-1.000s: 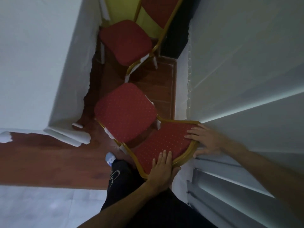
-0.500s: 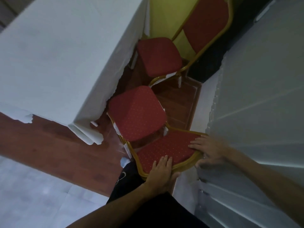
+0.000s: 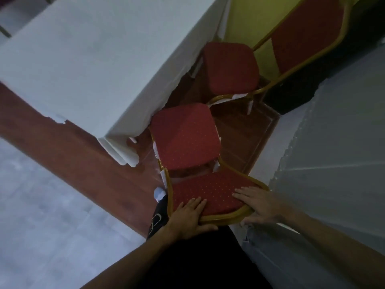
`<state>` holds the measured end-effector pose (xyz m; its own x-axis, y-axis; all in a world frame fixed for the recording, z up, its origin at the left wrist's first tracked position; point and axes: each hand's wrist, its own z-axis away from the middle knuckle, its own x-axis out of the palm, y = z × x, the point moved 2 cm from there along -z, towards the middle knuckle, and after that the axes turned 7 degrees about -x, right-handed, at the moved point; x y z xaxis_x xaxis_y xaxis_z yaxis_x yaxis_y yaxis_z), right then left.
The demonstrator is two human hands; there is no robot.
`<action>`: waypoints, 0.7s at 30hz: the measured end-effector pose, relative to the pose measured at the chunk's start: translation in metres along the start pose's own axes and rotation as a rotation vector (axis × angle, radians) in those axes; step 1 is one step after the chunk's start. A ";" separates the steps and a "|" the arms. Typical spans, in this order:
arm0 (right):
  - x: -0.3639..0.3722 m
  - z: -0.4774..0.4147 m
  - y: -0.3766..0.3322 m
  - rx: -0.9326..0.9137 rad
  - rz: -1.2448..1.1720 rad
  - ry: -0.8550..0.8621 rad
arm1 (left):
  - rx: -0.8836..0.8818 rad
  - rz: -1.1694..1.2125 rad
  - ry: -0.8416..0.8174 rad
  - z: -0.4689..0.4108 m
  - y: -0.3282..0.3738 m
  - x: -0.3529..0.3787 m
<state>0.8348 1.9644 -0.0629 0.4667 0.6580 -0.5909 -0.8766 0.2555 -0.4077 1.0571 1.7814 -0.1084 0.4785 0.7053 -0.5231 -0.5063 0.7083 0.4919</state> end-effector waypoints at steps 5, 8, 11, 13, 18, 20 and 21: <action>0.007 -0.002 0.012 -0.067 -0.011 0.103 | -0.103 0.021 0.260 0.008 0.007 0.015; 0.013 -0.001 0.020 -0.144 -0.044 0.163 | -0.122 0.053 0.353 0.011 0.012 0.022; 0.017 0.001 0.028 -0.233 -0.022 0.250 | -0.139 0.044 0.385 0.013 0.017 0.027; 0.021 0.004 0.034 -0.281 -0.003 0.272 | -0.161 0.033 0.380 0.015 0.025 0.033; 0.025 0.013 0.048 -0.366 0.068 0.304 | -0.237 0.066 0.401 0.018 0.048 0.056; 0.028 0.015 0.052 -0.393 0.103 0.298 | -0.254 0.087 0.416 0.019 0.055 0.066; 0.029 0.016 0.053 -0.408 0.120 0.297 | -0.265 0.100 0.426 0.020 0.057 0.070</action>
<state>0.7997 2.0084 -0.0907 0.4304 0.4216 -0.7982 -0.8365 -0.1459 -0.5281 1.0758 1.8716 -0.1031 0.1113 0.6552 -0.7472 -0.7253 0.5675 0.3897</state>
